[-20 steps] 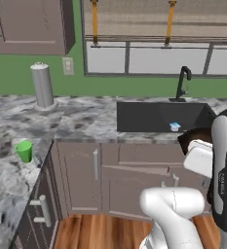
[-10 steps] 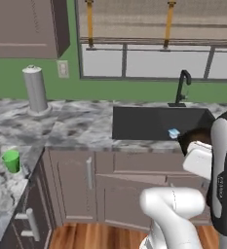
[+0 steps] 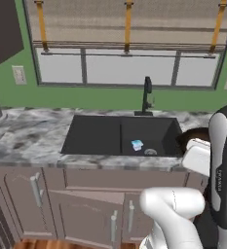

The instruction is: Pick the cup and pan and place them in the sink. Then turn on the water.

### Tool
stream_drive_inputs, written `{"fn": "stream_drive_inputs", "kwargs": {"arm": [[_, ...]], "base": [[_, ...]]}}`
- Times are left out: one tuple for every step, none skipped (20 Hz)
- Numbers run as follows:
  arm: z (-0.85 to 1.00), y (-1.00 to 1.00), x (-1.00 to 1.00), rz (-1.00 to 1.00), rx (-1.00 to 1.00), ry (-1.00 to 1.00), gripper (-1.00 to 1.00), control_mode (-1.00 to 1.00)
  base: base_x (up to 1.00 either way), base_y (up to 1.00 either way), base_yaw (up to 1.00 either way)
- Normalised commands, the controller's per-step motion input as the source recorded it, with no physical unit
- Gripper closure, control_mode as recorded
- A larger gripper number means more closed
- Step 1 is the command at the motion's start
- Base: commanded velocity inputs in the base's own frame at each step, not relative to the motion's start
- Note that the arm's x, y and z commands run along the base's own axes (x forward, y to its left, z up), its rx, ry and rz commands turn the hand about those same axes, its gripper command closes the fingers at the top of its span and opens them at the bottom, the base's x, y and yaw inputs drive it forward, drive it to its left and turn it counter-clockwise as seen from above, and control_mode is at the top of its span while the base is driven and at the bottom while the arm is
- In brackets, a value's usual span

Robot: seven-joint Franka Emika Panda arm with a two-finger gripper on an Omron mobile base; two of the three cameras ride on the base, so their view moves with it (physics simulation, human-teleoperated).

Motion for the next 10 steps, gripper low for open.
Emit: {"fn": "stream_drive_inputs", "kwargs": {"arm": [[0.00, 0.00, 0.00, 0.00, 0.00, 0.00, 1.00, 1.00], [0.00, 0.00, 0.00, 0.00, 0.00, 0.00, 1.00, 1.00], [0.00, 0.00, 0.00, 0.00, 0.00, 0.00, 1.00, 1.00], [0.00, 0.00, 0.00, 0.00, 0.00, 0.00, 1.00, 1.00], [0.00, 0.00, 0.00, 0.00, 0.00, 0.00, 1.00, 1.00], [0.00, 0.00, 0.00, 0.00, 0.00, 0.00, 1.00, 1.00], [0.00, 0.00, 0.00, 0.00, 0.00, 0.00, 1.00, 1.00], [0.00, 0.00, 0.00, 0.00, 0.00, 0.00, 1.00, 1.00], [0.00, 0.00, 0.00, 0.00, 0.00, 0.00, 1.00, 1.00], [0.00, 0.00, 0.00, 0.00, 0.00, 0.00, 1.00, 1.00]], "base": [[0.00, -1.00, -0.06], [0.10, -0.54, -0.03], [0.46, -0.12, 0.00], [0.65, 0.00, 0.00], [0.69, 0.00, 0.00], [0.58, 0.14, 0.00], [0.46, 0.34, 0.00], [0.65, 0.34, 0.00], [0.74, 0.33, 0.00], [0.92, 0.26, 0.00]]}}
